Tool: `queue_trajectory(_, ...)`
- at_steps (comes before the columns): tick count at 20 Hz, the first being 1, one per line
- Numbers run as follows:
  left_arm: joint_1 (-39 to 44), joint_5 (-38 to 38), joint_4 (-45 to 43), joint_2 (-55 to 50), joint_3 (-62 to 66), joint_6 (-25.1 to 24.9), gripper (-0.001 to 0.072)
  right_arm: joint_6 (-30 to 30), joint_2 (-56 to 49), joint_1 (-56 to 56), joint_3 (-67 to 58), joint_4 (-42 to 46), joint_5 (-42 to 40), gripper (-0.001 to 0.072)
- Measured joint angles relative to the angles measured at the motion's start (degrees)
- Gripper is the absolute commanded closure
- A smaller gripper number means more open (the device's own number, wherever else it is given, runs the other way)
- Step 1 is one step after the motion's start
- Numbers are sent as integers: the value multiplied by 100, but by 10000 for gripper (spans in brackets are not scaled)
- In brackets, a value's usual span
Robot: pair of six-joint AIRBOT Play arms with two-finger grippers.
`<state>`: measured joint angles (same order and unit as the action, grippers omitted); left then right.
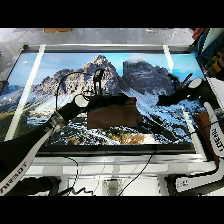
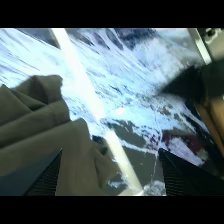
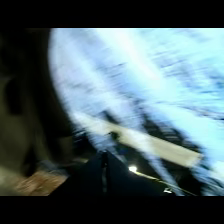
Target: Fold the clothes and pants, and hang the long-sleeved shirts on hangers.
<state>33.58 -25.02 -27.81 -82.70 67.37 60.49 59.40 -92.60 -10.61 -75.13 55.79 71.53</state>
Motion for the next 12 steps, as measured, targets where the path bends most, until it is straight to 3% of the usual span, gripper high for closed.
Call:
queue_trajectory(1, -17, 0, 0, 9, 0, -2, 6, -330, -48, -11, 249, -492, -28, 157)
queue_trajectory(2, -28, -2, 0, 13, 0, 0, 5, -522, -94, 9, 455, -807, -105, 116)
queue_trajectory(5, -50, 11, 0, 22, 0, -2, 5, -713, -240, 243, 852, -1355, -529, 86)
queue_trajectory(12, -59, 11, 0, 26, 0, 0, 6, -422, -634, 1071, 1064, -1729, -1156, 96)
